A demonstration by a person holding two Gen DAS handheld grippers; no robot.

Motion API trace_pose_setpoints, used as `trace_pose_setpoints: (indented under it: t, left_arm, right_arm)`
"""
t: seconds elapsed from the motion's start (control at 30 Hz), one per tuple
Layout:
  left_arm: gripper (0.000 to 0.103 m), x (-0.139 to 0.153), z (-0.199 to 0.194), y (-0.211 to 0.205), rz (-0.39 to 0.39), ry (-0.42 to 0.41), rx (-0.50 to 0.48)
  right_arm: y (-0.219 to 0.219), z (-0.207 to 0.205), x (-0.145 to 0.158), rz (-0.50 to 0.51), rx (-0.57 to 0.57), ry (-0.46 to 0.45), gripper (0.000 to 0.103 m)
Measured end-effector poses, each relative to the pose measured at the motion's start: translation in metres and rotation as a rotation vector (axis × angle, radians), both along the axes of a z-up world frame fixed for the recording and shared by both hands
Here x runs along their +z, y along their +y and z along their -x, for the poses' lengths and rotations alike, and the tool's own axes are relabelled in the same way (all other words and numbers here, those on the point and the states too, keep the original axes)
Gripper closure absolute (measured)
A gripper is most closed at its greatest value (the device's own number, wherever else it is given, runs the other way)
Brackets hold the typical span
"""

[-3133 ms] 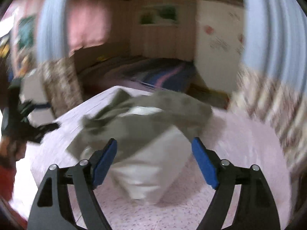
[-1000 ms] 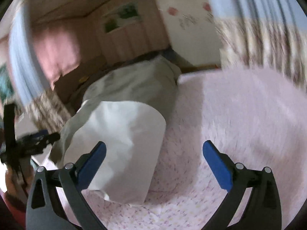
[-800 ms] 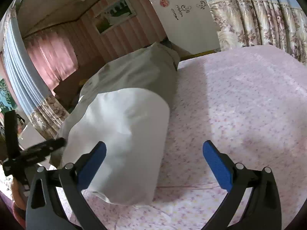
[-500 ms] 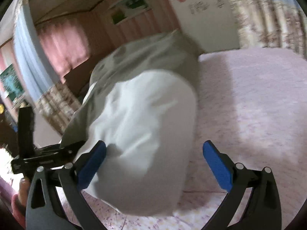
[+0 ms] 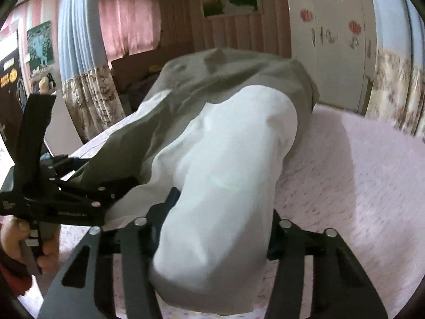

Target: Fold large clothes

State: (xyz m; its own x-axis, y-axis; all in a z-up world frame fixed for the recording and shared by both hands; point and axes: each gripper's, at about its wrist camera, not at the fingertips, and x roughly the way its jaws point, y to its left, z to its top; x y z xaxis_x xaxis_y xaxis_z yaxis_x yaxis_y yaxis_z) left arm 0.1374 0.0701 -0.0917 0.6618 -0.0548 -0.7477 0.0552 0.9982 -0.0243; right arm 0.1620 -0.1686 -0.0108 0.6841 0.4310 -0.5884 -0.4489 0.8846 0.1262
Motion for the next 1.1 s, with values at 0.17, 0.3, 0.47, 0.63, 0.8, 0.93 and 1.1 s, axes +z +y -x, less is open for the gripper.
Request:
trace_pose_setpoints:
  t: [0.17,0.3,0.47,0.63,0.8,0.93,1.1]
  left_arm:
    - [0.015,0.014,0.001,-0.041,-0.055,-0.036,-0.054]
    - [0.015,0.026,-0.002,-0.087,-0.073,-0.086,-0.106]
    - [0.015,0.034,-0.006,-0.148,-0.063,-0.109,-0.202]
    - [0.014,0.024,0.009,-0.193,-0.044,-0.075,-0.322]
    - [0.017,0.013,0.024,-0.193,0.015,-0.010,-0.355]
    - [0.036,0.013,0.035,-0.193,0.034,-0.008,-0.360]
    - [0.051,0.010,0.056,-0.183,0.067,-0.009,-0.362]
  right_arm:
    - [-0.031,0.008,0.014,0.002,-0.052,-0.072,0.059]
    - [-0.064,0.017,0.033,0.028,-0.117,-0.138,0.060]
    - [-0.120,0.039,0.039,0.065,-0.244,-0.162,0.061]
    - [-0.167,0.058,0.019,0.096,-0.344,-0.065,0.058]
    - [-0.195,0.058,0.005,0.005,-0.294,0.054,0.040]
    - [-0.202,0.064,0.023,0.006,-0.254,0.076,0.037]
    - [-0.207,0.071,0.035,0.077,-0.233,0.019,0.036]
